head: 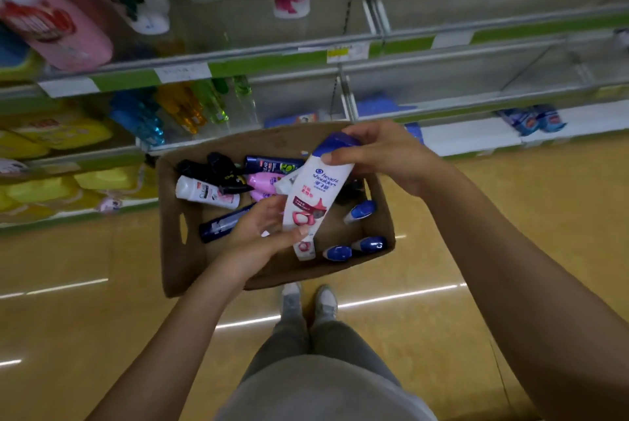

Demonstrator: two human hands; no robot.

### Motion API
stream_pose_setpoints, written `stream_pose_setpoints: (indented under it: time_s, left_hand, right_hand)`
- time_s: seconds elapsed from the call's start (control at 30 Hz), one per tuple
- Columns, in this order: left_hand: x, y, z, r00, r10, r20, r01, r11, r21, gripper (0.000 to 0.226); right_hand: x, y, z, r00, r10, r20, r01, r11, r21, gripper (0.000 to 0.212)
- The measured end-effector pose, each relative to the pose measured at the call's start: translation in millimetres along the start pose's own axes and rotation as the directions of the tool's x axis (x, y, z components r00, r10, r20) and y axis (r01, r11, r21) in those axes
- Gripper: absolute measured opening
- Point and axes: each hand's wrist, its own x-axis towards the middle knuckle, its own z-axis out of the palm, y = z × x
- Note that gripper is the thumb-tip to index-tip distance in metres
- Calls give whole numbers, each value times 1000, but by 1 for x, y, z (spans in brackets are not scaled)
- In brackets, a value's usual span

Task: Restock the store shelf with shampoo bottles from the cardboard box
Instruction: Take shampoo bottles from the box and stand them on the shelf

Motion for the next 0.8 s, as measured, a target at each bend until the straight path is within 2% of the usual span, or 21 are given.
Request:
stream_pose_setpoints:
  time_s: [0.1, 0.2, 0.43, 0.5, 0.6, 0.7, 0.8]
  left_hand:
    - [-20, 19, -3, 997, 30, 72, -24, 996, -84, 51]
    - [-38, 34, -6, 992, 88, 86, -72, 982, -173, 38]
    - [-70, 57, -12, 981, 184, 63, -159, 947, -279, 43]
    - [-76, 64, -12, 977, 210, 38, -192, 943, -273, 42]
    - [-84, 70, -12, 969, 247, -2, -238, 931, -279, 41]
    - [-92, 76, -10, 962, 266, -65, -272, 906, -323, 41]
    - [-100, 84, -4, 926, 329, -184, -365, 905, -217, 33]
  right_hand:
    - [-13, -31, -2, 998, -54, 9, 54, 997, 52, 24]
    - [-24, -54, 1, 995, -97, 22, 95, 991, 97, 24]
    - [-42, -92, 16, 977, -205, -55, 212, 959, 190, 12]
    - [-48, -99, 20, 969, -237, -67, 246, 944, 219, 11]
    - [-55, -105, 26, 960, -272, -74, 281, 926, 250, 27]
    - [-60, -107, 31, 959, -282, -15, 276, 927, 252, 38]
    - [-63, -111, 36, 957, -287, 30, 263, 911, 317, 39]
